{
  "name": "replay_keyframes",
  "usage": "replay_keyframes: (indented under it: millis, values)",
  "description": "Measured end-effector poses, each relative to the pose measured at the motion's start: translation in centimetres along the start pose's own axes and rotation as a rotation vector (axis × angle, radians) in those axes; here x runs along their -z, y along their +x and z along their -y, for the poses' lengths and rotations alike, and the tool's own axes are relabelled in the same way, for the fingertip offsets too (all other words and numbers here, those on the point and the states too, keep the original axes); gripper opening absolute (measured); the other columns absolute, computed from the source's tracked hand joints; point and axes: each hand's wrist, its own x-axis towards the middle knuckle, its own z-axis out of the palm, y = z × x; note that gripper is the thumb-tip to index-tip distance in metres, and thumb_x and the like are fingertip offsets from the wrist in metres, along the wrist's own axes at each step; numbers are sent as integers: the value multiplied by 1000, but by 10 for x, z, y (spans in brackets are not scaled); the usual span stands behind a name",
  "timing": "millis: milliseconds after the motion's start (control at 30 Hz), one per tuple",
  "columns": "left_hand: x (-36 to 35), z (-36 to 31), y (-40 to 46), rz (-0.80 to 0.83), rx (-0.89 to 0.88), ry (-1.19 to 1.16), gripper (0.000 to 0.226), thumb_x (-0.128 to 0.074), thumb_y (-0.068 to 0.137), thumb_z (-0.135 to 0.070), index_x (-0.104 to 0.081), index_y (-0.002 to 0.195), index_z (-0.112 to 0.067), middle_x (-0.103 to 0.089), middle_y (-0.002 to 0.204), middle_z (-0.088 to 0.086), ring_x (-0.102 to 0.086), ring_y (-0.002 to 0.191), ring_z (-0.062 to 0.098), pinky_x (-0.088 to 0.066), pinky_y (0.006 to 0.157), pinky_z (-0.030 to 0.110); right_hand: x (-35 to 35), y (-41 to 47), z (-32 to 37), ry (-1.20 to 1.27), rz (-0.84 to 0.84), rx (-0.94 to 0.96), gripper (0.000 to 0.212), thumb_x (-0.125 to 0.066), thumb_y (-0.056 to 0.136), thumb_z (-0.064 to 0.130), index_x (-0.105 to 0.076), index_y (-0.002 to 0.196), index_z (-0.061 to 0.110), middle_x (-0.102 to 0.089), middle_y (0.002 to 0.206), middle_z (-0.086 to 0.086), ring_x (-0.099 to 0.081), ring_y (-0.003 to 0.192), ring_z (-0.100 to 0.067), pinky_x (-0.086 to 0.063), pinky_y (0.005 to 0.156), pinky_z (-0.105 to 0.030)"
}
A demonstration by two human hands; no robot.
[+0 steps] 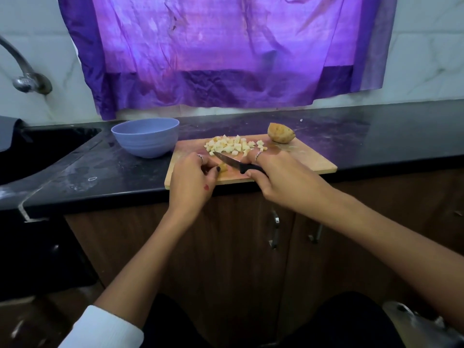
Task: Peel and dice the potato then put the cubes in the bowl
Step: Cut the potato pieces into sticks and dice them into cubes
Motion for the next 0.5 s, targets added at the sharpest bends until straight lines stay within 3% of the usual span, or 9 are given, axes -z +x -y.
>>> replay_keyframes:
  millis: [100, 200, 367, 500]
  values:
    - [-1, 2, 2, 10, -9, -1, 11, -66, 89, -15, -74, 97, -14, -64, 85, -6, -51, 68, 0, -35, 61, 10, -1, 12, -2, 7, 25, 2, 31, -48, 98, 29, -52, 128, 22, -60, 110, -12, -57, 100, -26, -45, 75, -33]
    - [-3, 2, 2, 3, -12, 3, 9, -66, 88, -14, -74, 94, -14, -67, 89, -5, -57, 76, 6, -42, 71, 18, -8, 24, 0, -13, 56, -9, 30, -49, 97, 29, -55, 127, 23, -59, 112, -11, -58, 101, -26, -45, 73, -32]
    - [-4, 0, 1, -16, -7, 14, 9, -65, 88, -11, -73, 89, -13, -67, 88, -2, -58, 75, 10, -46, 71, 25, -18, 27, 5, -80, 79, 13, 31, -46, 99, 27, -53, 128, 20, -60, 106, -11, -59, 98, -28, -41, 69, -31]
    - [-4, -3, 0, -17, 15, -3, 8, -65, 87, -11, -73, 89, -10, -68, 87, 2, -61, 77, 14, -53, 76, 33, -12, 12, 3, -136, 80, 51, 32, -45, 99, 27, -52, 129, 20, -62, 109, -11, -60, 99, -27, -51, 78, -37]
